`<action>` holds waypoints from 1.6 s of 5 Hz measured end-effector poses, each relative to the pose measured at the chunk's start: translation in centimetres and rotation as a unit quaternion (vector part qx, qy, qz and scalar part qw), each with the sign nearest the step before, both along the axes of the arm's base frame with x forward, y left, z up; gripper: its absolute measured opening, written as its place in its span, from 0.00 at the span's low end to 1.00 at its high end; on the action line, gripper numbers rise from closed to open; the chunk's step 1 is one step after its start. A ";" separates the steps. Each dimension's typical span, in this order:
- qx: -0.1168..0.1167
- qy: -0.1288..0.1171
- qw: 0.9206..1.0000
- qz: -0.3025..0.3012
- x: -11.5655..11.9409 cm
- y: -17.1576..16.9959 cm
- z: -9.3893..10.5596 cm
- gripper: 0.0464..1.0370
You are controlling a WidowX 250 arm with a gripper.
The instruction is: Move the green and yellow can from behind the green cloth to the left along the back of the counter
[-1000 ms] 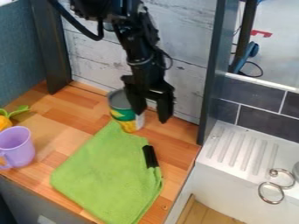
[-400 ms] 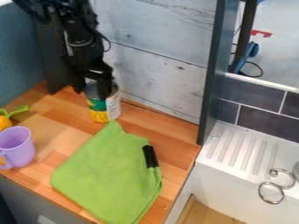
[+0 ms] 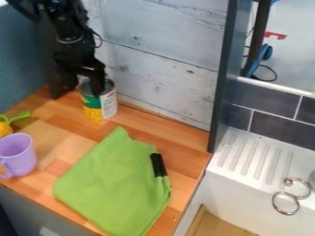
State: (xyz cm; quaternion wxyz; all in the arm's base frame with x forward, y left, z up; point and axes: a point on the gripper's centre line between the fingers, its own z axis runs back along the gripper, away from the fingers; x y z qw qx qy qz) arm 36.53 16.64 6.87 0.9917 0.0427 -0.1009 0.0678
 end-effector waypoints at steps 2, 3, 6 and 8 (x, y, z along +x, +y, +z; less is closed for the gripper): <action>0.059 0.009 0.997 0.058 -0.6 5.1 2.5 0.96; 0.084 0.031 0.993 0.072 -1.5 5.8 2.7 0.96; -0.023 0.021 0.997 0.063 -7.6 0.0 5.8 0.96; -0.049 0.067 0.996 0.022 -13.8 -6.7 6.6 0.96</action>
